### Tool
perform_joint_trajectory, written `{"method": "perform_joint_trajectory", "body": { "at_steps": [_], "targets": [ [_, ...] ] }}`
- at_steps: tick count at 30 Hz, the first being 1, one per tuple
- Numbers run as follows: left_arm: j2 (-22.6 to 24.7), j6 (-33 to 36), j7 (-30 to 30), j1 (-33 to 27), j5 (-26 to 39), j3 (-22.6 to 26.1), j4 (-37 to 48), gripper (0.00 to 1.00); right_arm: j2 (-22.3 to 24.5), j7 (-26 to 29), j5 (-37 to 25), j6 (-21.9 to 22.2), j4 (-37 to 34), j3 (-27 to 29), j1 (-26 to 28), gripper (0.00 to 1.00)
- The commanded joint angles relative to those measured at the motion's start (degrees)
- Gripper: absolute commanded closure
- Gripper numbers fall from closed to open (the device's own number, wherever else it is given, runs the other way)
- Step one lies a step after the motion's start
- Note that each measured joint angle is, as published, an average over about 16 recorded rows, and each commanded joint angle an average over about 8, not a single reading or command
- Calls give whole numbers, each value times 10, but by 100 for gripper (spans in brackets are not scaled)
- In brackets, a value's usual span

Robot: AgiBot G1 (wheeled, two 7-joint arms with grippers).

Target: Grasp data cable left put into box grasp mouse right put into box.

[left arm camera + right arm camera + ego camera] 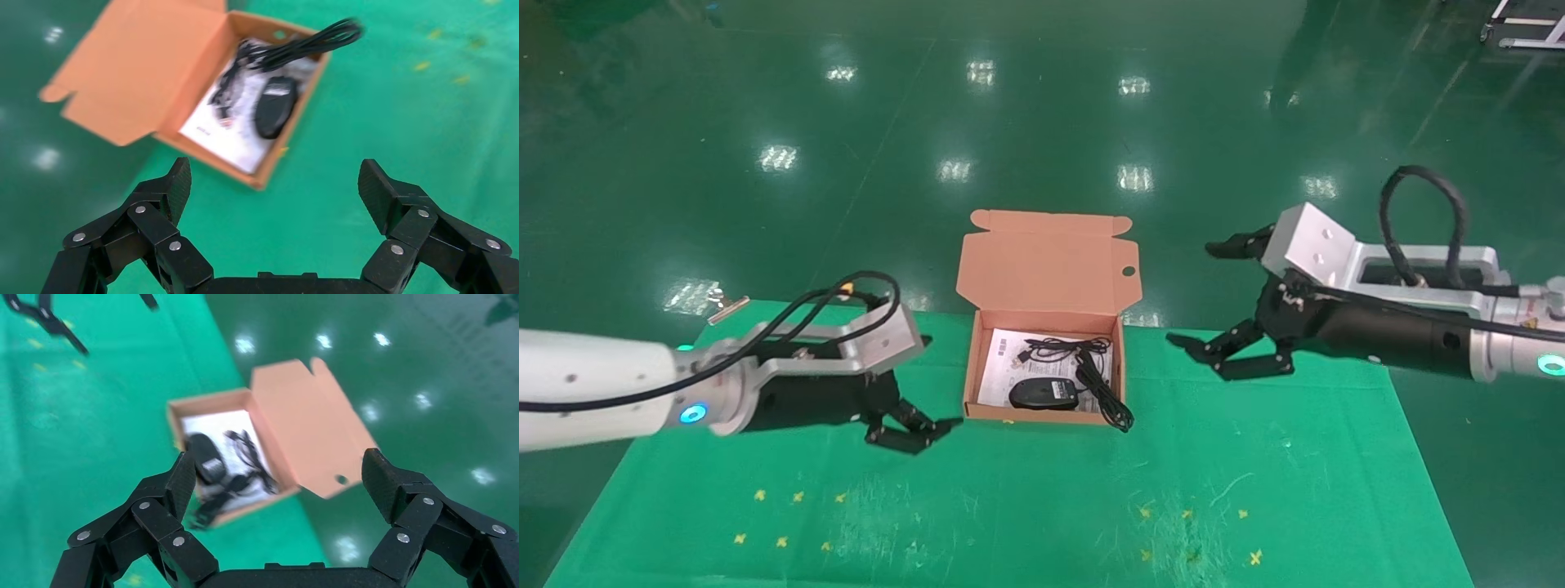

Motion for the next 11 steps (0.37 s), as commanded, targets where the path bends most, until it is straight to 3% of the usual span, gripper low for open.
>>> {"method": "perform_joint_trajectory", "body": {
  "at_steps": [1, 11],
  "targets": [
    [-8, 17, 13, 11, -31, -17, 0, 0, 2, -1, 18, -15, 3, 12, -12, 0],
    [-41, 88, 67, 58, -161, -91, 1, 0, 12, -3, 95, -78, 16, 63, -64, 0]
  ]
}}
